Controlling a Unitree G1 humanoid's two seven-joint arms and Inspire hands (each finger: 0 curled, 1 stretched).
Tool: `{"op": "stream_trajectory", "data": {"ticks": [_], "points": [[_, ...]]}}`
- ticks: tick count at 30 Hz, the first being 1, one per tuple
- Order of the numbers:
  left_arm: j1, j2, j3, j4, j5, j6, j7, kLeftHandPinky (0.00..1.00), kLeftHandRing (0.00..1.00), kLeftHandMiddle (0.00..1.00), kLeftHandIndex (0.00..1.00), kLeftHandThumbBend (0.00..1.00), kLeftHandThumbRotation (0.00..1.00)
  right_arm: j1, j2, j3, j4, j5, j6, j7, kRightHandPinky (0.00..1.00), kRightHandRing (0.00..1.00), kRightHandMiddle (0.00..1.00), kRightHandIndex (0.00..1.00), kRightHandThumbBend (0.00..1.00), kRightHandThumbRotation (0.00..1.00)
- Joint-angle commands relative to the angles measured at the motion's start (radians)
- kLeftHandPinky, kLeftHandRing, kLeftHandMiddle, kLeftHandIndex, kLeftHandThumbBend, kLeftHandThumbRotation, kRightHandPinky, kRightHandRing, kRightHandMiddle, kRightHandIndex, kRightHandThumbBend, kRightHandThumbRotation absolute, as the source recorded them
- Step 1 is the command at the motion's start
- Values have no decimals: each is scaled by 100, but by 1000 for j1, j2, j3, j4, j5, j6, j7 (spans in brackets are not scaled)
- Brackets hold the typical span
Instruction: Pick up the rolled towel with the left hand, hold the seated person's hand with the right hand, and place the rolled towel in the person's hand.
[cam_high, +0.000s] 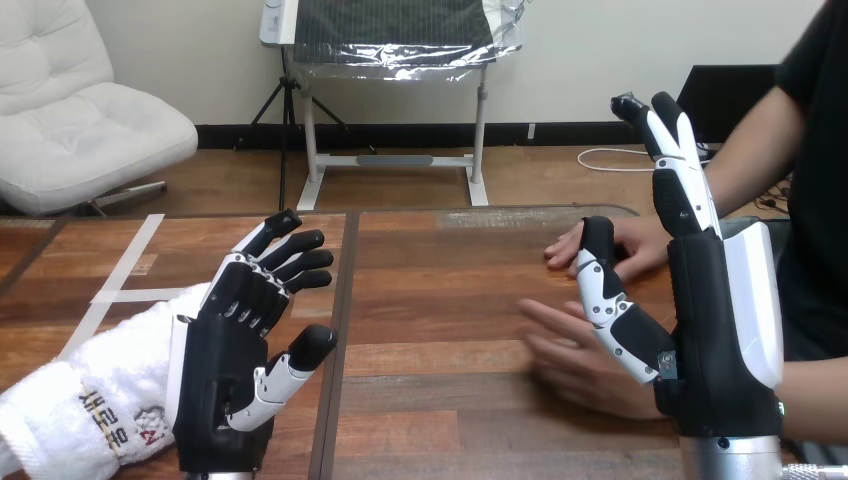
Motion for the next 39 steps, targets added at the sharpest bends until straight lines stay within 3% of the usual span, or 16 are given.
{"op": "stream_trajectory", "data": {"ticks": [1,14,20,29,33,35,39], "points": [[-33,6,-9,-39,3,2,-6,65,70,74,78,94,51,-57,8,-12,-30,-3,-4,-9,100,100,100,92,0,0],[-35,14,0,-38,20,-3,9,65,70,74,79,94,52,-55,11,-8,-30,2,-2,-6,100,100,100,92,0,0],[-51,49,26,-22,79,-24,40,67,73,76,81,95,55,-57,8,-8,-25,3,-9,-7,100,100,100,92,0,0],[-61,134,135,-32,399,-50,244,75,81,85,87,94,64,-60,7,-7,-23,-2,-10,-9,100,100,100,92,0,0],[-62,174,193,-59,595,-38,391,79,85,88,89,94,67,-60,8,-7,-22,-3,-10,-11,100,100,100,92,0,0],[-61,186,202,-70,655,-28,445,81,87,89,90,93,69,-60,9,-7,-22,-3,-9,-11,100,100,100,92,0,0],[-51,227,226,-126,841,44,622,87,91,93,93,93,73,-60,9,-7,-22,1,-10,-10,100,100,100,92,0,0]]}}
